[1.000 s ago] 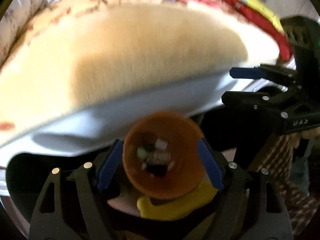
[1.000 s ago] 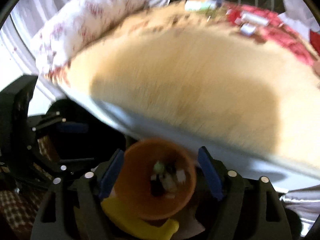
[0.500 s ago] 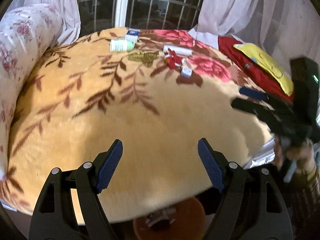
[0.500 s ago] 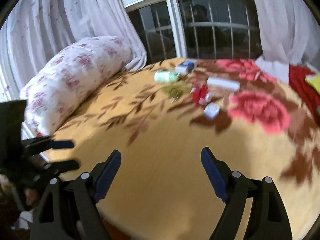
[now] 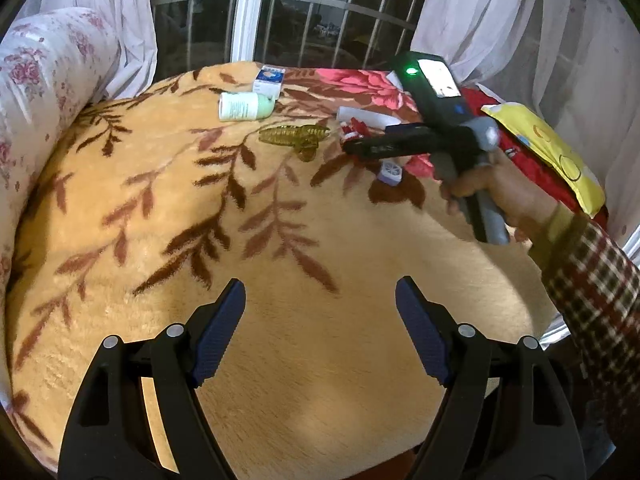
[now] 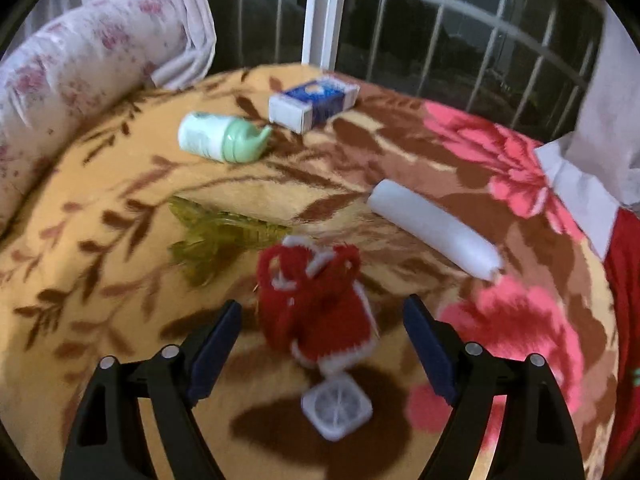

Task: Collect trash
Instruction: 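Grasp the red knitted ornament with the right gripper, then grasp the yellow-green hair clip with the left gripper while the right holds the ornament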

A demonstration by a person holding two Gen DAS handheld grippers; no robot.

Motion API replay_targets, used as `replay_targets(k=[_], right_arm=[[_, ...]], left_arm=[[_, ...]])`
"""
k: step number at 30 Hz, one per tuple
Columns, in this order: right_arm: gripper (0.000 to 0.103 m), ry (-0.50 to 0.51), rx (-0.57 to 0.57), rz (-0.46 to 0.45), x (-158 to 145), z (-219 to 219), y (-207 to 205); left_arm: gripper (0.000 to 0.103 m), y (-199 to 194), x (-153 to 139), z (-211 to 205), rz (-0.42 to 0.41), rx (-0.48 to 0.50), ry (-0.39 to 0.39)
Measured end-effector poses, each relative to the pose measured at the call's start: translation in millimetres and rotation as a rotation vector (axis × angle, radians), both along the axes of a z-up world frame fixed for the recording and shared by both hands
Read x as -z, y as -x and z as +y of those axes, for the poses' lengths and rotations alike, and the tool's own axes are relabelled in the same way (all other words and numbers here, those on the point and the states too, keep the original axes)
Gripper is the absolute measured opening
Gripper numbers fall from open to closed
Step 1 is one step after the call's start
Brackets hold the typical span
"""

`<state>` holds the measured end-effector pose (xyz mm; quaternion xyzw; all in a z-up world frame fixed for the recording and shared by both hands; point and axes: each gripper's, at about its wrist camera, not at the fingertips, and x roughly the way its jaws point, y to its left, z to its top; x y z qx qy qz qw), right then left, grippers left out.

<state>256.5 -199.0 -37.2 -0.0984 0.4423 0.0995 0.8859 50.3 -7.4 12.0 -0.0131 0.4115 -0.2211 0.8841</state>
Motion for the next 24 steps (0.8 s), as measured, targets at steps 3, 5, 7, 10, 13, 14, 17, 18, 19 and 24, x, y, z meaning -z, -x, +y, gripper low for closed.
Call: replay_targets(k=[3, 5, 7, 10, 13, 14, 17, 18, 19, 24], right_arm=[[0.053, 0.043, -0.019, 0.040, 16, 8, -15], [0.042, -0.004, -0.019, 0.052, 16, 9, -19], [0.031, -0.032, 0.001, 0.052, 12, 8, -18], [0.029, -0.065, 0.020, 0.024, 3, 5, -12], [0.029, -0.129, 0.017, -0.025, -14, -2, 5], [0.029, -0.140, 0.017, -0.046, -19, -5, 12], [0.029, -0.171, 0.017, -0.102, -37, -13, 33], [0.030, -0.179, 0.017, -0.127, -45, -17, 42], [0.030, -0.190, 0.019, -0.153, -53, -22, 53], [0.030, -0.199, 0.016, -0.218, -75, -41, 83]], left_arm=[[0.076, -4, 5, 3, 0.015, -0.005, 0.002], [0.076, -6, 9, 3, 0.023, -0.006, 0.002], [0.076, -9, 11, 4, 0.029, -0.008, 0.004], [0.076, -14, 13, 3, 0.038, -0.008, 0.009], [0.076, -21, 9, 2, 0.027, -0.019, 0.019], [0.076, -25, 7, 1, 0.023, -0.025, 0.027], [0.076, -46, -3, -5, -0.006, -0.042, 0.061], [0.076, -55, -6, -10, -0.018, -0.050, 0.055], [0.076, -67, -8, -17, -0.035, -0.058, 0.037], [0.076, -126, -2, -47, -0.045, -0.108, 0.009]])
